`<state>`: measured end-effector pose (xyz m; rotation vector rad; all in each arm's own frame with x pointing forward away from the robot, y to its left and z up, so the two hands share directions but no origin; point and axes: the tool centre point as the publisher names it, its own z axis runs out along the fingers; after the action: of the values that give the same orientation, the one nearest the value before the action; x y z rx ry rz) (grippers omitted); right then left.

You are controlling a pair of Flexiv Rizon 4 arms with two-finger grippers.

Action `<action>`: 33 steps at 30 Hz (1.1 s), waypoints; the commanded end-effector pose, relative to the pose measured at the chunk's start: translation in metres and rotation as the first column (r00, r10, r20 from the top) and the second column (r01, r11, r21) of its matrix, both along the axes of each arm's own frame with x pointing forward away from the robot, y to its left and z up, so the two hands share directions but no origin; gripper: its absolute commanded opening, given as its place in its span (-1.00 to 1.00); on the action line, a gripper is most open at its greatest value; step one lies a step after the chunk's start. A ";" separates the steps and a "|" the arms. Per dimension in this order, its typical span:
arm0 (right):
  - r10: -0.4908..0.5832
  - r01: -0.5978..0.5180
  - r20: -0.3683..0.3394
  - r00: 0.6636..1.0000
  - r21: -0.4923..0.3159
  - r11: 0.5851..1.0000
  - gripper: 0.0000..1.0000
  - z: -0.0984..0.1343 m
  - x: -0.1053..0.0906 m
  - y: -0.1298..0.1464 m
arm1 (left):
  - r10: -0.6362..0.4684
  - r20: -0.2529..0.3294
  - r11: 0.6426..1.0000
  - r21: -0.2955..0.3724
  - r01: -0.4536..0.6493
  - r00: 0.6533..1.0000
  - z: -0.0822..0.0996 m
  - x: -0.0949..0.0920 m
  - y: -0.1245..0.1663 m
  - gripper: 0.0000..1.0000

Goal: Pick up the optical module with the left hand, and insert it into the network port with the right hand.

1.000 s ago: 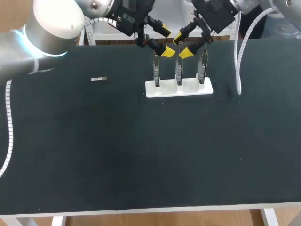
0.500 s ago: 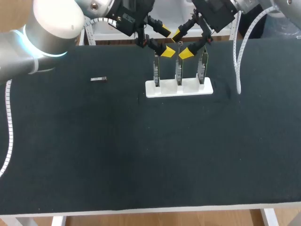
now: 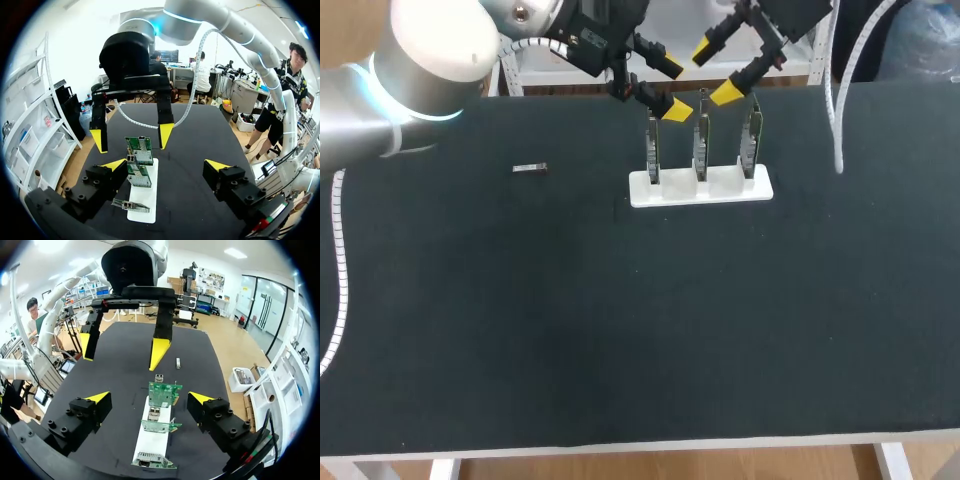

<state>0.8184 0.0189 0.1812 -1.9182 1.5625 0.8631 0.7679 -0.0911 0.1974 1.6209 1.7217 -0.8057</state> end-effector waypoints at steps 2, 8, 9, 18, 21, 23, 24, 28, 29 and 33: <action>0.019 -0.020 -0.017 1.000 -0.005 1.000 -1.00 0.002 0.006 0.001 | 0.005 0.000 1.000 0.003 -0.005 1.000 0.000 -0.001 0.000 1.00; 0.019 -0.020 -0.017 1.000 -0.005 1.000 -1.00 0.002 0.006 0.001 | 0.005 0.000 1.000 0.003 -0.005 1.000 0.000 -0.001 0.000 1.00; 0.019 -0.020 -0.017 1.000 -0.005 1.000 -1.00 0.002 0.006 0.001 | 0.005 0.000 1.000 0.003 -0.005 1.000 0.000 -0.001 0.000 1.00; 0.019 -0.020 -0.017 1.000 -0.005 1.000 -1.00 0.002 0.006 0.001 | 0.005 0.000 1.000 0.003 -0.005 1.000 0.000 -0.001 0.000 1.00; 0.019 -0.020 -0.017 1.000 -0.005 1.000 -1.00 0.002 0.006 0.001 | 0.005 0.000 1.000 0.003 -0.005 1.000 0.000 -0.001 0.000 1.00; 0.019 -0.020 -0.017 1.000 -0.005 1.000 -1.00 0.002 0.006 0.001 | 0.005 0.000 1.000 0.003 -0.005 1.000 0.000 -0.001 0.000 1.00; 0.019 -0.020 -0.017 1.000 -0.005 1.000 -1.00 0.002 0.006 0.001 | 0.005 0.000 1.000 0.003 -0.005 1.000 0.000 -0.001 0.000 1.00; 0.018 -0.018 -0.022 1.000 -0.004 1.000 -1.00 -0.001 0.006 0.001 | 0.005 0.000 1.000 0.003 -0.005 1.000 0.000 -0.001 0.000 1.00; 0.013 -0.013 -0.030 0.999 -0.006 1.000 -1.00 -0.004 0.006 0.001 | 0.005 0.000 1.000 0.003 -0.005 1.000 0.000 -0.001 0.000 1.00; 0.012 -0.012 -0.044 0.999 -0.003 1.000 -1.00 -0.010 0.006 0.001 | 0.005 0.000 1.000 0.003 -0.005 1.000 0.000 -0.001 0.000 1.00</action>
<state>0.8153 0.0191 0.1729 -1.9114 1.5888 0.8825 0.7678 -0.0911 0.1974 1.6209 1.7217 -0.8057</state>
